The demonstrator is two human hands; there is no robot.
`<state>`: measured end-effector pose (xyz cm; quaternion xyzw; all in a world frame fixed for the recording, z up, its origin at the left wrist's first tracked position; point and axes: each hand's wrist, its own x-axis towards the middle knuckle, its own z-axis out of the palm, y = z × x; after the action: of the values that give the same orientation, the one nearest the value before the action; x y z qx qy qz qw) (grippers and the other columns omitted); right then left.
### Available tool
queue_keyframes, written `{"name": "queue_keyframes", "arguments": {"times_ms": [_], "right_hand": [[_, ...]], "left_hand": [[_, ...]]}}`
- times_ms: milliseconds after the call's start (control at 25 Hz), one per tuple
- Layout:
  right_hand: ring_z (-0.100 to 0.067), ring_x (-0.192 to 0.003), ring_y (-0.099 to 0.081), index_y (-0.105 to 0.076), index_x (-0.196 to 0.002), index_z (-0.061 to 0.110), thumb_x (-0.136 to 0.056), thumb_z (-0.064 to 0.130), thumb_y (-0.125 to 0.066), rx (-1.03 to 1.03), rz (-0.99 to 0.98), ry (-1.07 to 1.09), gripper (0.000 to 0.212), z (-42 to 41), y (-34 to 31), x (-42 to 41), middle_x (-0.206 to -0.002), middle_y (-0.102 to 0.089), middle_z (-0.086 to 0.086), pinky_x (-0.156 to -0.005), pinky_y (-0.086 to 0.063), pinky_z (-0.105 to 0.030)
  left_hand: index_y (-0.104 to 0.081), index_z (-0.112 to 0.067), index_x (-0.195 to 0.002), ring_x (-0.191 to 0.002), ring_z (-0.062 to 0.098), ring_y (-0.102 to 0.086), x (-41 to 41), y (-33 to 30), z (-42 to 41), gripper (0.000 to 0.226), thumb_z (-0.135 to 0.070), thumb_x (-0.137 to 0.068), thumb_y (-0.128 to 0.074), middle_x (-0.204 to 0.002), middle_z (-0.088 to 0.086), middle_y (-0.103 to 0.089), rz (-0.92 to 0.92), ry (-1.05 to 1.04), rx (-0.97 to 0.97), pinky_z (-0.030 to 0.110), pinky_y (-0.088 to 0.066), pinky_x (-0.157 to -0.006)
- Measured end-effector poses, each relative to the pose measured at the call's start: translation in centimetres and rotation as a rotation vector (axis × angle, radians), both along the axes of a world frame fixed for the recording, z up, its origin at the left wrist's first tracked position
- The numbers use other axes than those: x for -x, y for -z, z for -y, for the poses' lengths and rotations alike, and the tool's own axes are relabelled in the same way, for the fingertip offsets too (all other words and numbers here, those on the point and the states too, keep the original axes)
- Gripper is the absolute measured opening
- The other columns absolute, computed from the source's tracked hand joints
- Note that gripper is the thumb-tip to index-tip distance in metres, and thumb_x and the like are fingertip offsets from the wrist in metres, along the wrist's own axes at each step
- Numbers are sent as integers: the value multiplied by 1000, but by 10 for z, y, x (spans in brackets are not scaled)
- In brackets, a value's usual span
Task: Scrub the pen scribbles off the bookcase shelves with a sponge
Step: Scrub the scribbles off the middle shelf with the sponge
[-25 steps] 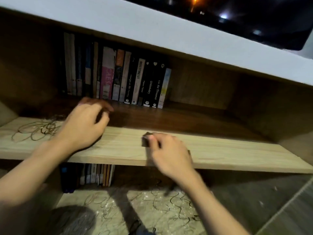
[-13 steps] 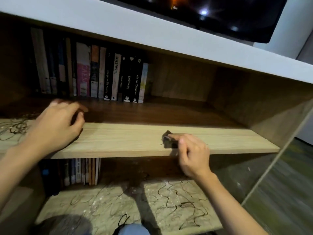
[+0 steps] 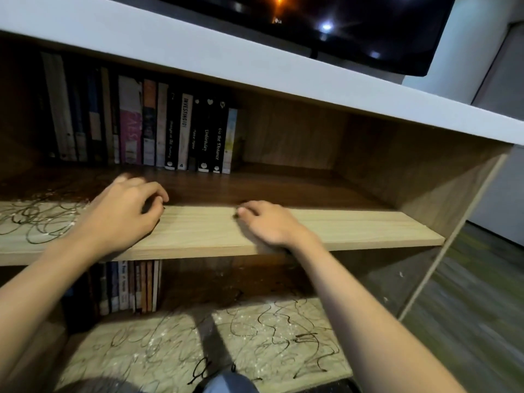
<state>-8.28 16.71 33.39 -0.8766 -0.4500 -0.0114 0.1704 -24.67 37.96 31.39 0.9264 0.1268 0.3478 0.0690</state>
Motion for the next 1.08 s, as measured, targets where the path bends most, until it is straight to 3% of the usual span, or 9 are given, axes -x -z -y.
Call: {"name": "queue_keyframes", "arguments": {"times_ms": [120, 240, 320, 400, 520, 600, 840, 920, 1080], "right_hand": [[-18, -135, -39, -48, -138, 30, -102, 39, -33, -30, -15, -341, 40, -18, 7, 60, -146, -45, 5, -108, -31, -36], [-3, -130, -43, -51, -135, 32, -103, 35, -37, -114, -125, -433, 36, 27, 12, 32, -140, -50, 15, -108, -32, -25], [10, -104, -54, -57, -127, 36, -102, 31, -39, -177, -184, -247, 31, 73, 9, -14, -114, -62, 27, -91, -42, -21], [1, -81, -60, -61, -114, 37, -103, 31, -38, -197, -210, 45, 26, 102, 3, -60, -89, -68, 18, -71, -43, -26], [-30, -111, -57, -59, -118, 22, -103, 36, -31, -1, -133, 427, 35, 81, -1, -123, -120, -63, -11, -91, -42, -36], [-33, -121, -51, -56, -125, 16, -102, 41, -27, 67, -86, 472, 44, 29, 0, -138, -136, -53, -14, -103, -38, -39], [-30, -122, -50, -55, -127, 22, -100, 41, -28, 21, -99, -109, 43, -124, -1, -16, -138, -52, -10, -99, -40, -36], [-30, -120, -51, -55, -123, 22, -102, 38, -28, 66, -92, -327, 38, -121, -1, 31, -134, -54, -10, -91, -38, -34], [-13, -132, -43, -52, -134, 32, -104, 32, -32, -17, -200, -581, 36, -40, 5, 9, -142, -50, 2, -109, -31, -29]], "left_hand": [[-63, -25, -99, -88, 21, -48, -2, -1, 0, 14, -25, -90, -52, -85, 0, -60, 1, -22, 3, 43, -45, -82], [-66, -19, -99, -86, 22, -51, -1, -2, 0, 14, -19, -91, -55, -84, 2, -62, 48, -15, 11, 42, -42, -85], [-67, -17, -100, -86, 22, -53, -2, -3, 1, 15, -18, -91, -55, -85, 3, -64, 68, 3, 10, 41, -41, -87], [-67, -17, -100, -86, 23, -55, -4, -2, -1, 15, -18, -91, -55, -85, 3, -64, 71, 3, 13, 41, -42, -86], [-68, -16, -99, -86, 26, -57, -6, -1, -3, 17, -20, -93, -53, -84, 3, -64, 73, -7, 21, 40, -42, -83], [-68, -17, -98, -84, 25, -58, -6, -2, -3, 25, -26, -92, -45, -83, 1, -63, 75, -14, 9, 38, -41, -85], [-68, -15, -99, -90, 23, -57, -7, -2, -4, 31, -29, -92, -42, -90, 3, -67, 96, -64, 43, 34, -40, -85], [-68, -12, -95, -85, 24, -56, -5, -3, -3, 30, -28, -90, -42, -86, 4, -66, 140, -58, 38, 33, -38, -80], [-68, -13, -102, -84, 19, -49, 1, -8, 0, 19, -17, -96, -49, -85, 1, -62, 214, -64, 80, 34, -36, -78]]}}
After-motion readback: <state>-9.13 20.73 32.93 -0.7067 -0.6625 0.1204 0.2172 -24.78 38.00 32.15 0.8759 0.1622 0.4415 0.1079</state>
